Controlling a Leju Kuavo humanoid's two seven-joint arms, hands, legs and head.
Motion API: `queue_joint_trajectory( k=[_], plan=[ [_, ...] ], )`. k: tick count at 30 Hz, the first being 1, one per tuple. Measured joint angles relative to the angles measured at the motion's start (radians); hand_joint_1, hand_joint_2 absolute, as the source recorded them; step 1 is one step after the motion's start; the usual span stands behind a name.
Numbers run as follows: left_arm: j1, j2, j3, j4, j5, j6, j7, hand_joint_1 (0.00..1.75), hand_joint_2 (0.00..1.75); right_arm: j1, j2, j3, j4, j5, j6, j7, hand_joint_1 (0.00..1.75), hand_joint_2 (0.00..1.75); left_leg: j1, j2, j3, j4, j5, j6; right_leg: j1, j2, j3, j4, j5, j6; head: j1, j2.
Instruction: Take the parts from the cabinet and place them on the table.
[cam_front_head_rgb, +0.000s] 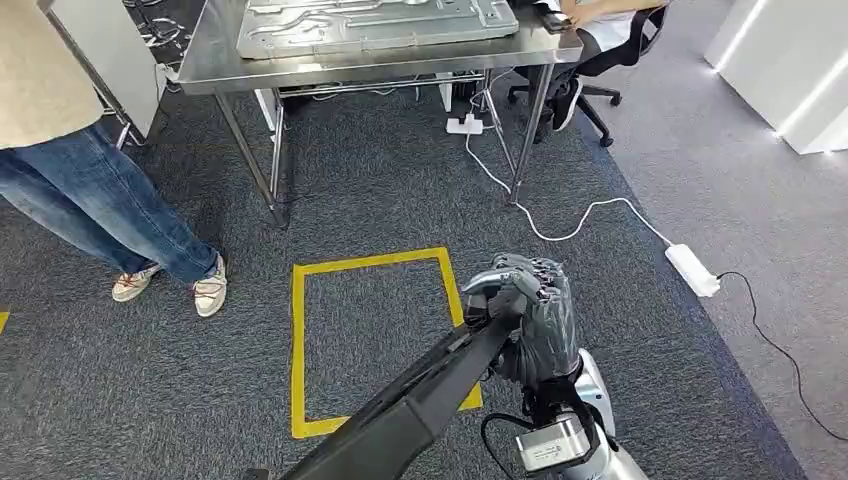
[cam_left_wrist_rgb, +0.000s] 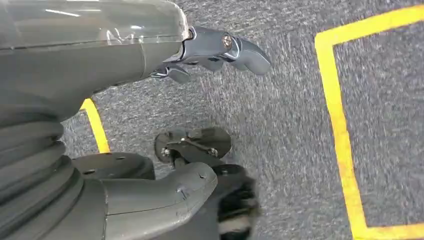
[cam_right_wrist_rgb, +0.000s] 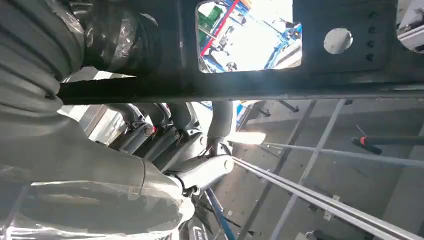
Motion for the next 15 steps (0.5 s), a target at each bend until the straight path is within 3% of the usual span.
queue_joint_trajectory(
  k=[1, 2, 3, 6, 8, 9, 11, 12, 13, 14, 15],
  plan=[
    [0.0, 0.0, 0.0, 0.0, 0.001, 0.0, 0.0, 0.0, 1.75, 0.0, 0.0, 0.0, 0.0, 0.0, -0.002, 0.0, 1.75, 1.75, 0.001, 0.002, 0.042, -0.079, 0.037, 0.001, -0.002, -0.002, 0.003, 0.003, -0.004, 0.004, 0.0, 0.0],
    [-0.001, 0.0, 0.0, 0.0, 0.001, 0.0, 0.0, 0.0, 1.75, 0.0, 0.001, 0.0, 0.0, 0.002, -0.005, 0.0, 1.75, 1.75, -0.001, 0.009, 0.082, -0.154, 0.037, 0.004, -0.003, -0.004, 0.005, 0.005, -0.01, 0.011, 0.0, 0.0],
    [-0.003, 0.0, 0.0, 0.0, 0.001, 0.0, -0.002, 0.0, 1.75, -0.001, 0.001, 0.0, 0.0, 0.002, -0.006, 0.0, 1.75, 1.75, -0.01, 0.009, 0.086, -0.162, 0.033, 0.007, 0.004, -0.004, 0.002, 0.01, -0.012, 0.017, 0.0, 0.0],
    [-0.002, 0.003, 0.0, 0.0, 0.002, -0.003, -0.002, 0.0, 1.75, 0.0, 0.001, 0.0, 0.0, 0.003, -0.008, 0.0, 1.75, 1.75, -0.015, 0.003, 0.081, -0.158, 0.031, 0.026, 0.003, -0.006, 0.006, 0.0, -0.009, 0.034, 0.0, 0.0],
    [-0.003, 0.002, 0.0, 0.0, 0.001, -0.008, -0.005, 0.0, 1.75, -0.001, 0.001, 0.0, -0.002, 0.003, -0.008, 0.0, 1.75, 1.75, -0.005, 0.0, 0.091, -0.172, 0.037, 0.04, -0.001, 0.003, 0.007, 0.015, -0.025, 0.043, 0.001, 0.0],
    [-0.005, 0.002, 0.0, 0.0, 0.001, -0.011, -0.008, 0.0, 1.75, -0.002, 0.001, -0.001, -0.003, 0.003, -0.009, 0.0, 1.75, 1.75, -0.005, 0.0, 0.092, -0.173, 0.036, 0.048, -0.002, 0.011, -0.016, 0.058, -0.052, 0.043, 0.002, 0.0],
    [-0.007, 0.002, 0.0, 0.0, 0.001, -0.015, -0.012, 0.0, 1.75, 0.002, 0.001, -0.001, -0.003, 0.003, -0.01, 0.0, 1.75, 1.75, -0.008, -0.001, 0.092, -0.173, 0.034, 0.055, 0.003, 0.018, -0.104, 0.223, -0.126, 0.044, 0.002, 0.0],
    [-0.006, 0.002, 0.0, 0.0, 0.0, -0.02, -0.017, 0.0, 1.75, 0.003, 0.001, -0.001, -0.003, 0.003, -0.01, 0.0, 1.75, 1.75, -0.011, -0.002, 0.092, -0.172, 0.033, 0.057, 0.004, 0.018, -0.143, 0.287, -0.142, 0.044, 0.002, 0.0],
    [-0.005, 0.003, 0.0, 0.0, -0.002, -0.031, -0.025, 0.0, 1.75, 0.005, 0.001, -0.001, -0.003, 0.003, -0.01, 0.0, 1.75, 1.75, -0.014, -0.004, 0.094, -0.172, 0.031, 0.059, 0.004, 0.018, -0.161, 0.307, -0.133, 0.043, 0.002, 0.0],
    [-0.004, 0.003, 0.0, 0.0, -0.004, -0.039, -0.031, 0.0, 1.75, 0.005, 0.001, -0.001, -0.003, 0.003, -0.01, -0.001, 1.75, 1.75, -0.017, -0.006, 0.097, -0.172, 0.03, 0.06, 0.005, 0.019, -0.156, 0.284, -0.103, 0.039, 0.002, 0.0],
    [-0.004, 0.003, 0.0, 0.0, -0.01, -0.045, -0.035, 0.0, 1.75, 0.005, 0.001, -0.001, -0.003, 0.003, -0.01, -0.002, 1.75, 1.75, -0.02, -0.011, 0.102, -0.172, 0.028, 0.06, 0.006, 0.02, -0.128, 0.215, -0.051, 0.032, 0.002, 0.0]
  ],
)
